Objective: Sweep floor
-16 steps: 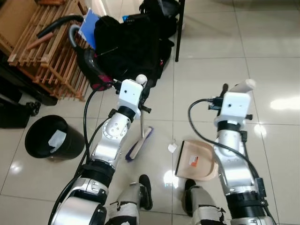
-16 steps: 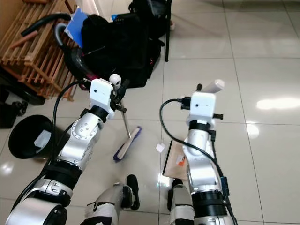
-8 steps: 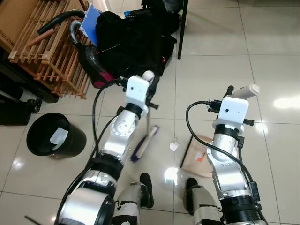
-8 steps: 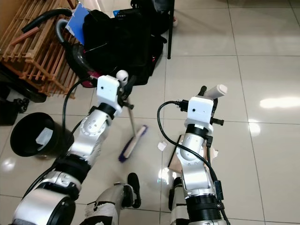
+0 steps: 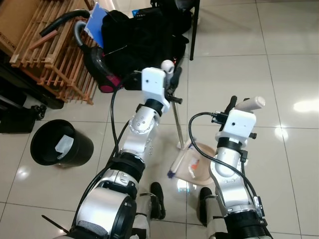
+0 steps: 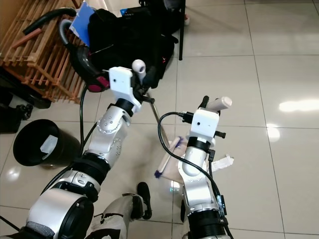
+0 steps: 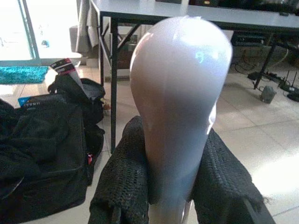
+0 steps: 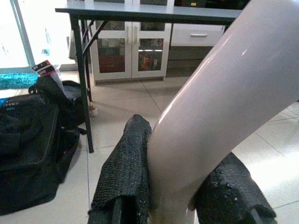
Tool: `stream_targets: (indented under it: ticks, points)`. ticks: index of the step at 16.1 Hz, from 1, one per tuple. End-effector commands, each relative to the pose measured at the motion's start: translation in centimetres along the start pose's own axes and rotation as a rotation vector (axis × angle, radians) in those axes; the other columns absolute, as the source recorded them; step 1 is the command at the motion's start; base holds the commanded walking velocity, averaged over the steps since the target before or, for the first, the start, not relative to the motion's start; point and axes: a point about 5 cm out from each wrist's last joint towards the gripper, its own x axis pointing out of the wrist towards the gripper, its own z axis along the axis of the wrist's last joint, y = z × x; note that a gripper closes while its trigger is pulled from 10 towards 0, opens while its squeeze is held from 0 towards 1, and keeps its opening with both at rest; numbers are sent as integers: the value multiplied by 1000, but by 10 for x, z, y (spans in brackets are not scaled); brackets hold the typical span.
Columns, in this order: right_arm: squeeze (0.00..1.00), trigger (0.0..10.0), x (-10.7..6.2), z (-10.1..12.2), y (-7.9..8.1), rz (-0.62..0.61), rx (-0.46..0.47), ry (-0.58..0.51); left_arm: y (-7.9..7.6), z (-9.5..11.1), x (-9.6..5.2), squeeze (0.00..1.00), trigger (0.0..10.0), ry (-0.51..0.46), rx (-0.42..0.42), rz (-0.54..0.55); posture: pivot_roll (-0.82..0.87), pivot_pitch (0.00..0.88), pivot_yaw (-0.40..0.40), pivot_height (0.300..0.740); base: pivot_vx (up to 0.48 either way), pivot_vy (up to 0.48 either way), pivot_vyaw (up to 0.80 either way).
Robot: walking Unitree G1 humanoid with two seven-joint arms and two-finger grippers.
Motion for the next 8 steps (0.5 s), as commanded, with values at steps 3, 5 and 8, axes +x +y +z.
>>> stream_targets:
  ticks: [3, 5, 8]
  points:
    - [0, 10000, -9, -3, 14, 7, 60, 28, -22, 17, 12, 0, 10000, -78, -197, -40, 60, 359, 167, 740, 0, 0, 0]
    - [0, 10000, -5, -5, 12, 4, 60, 27, -33, 32, 17, 0, 10000, -122, -271, -105, 61, 353, 166, 740, 0, 0, 0]
    - [0, 10000, 0, -8, 11, 3, 53, 34, -48, 47, 15, 0, 10000, -155, -265, -257, 75, 360, 159, 740, 0, 0, 0]
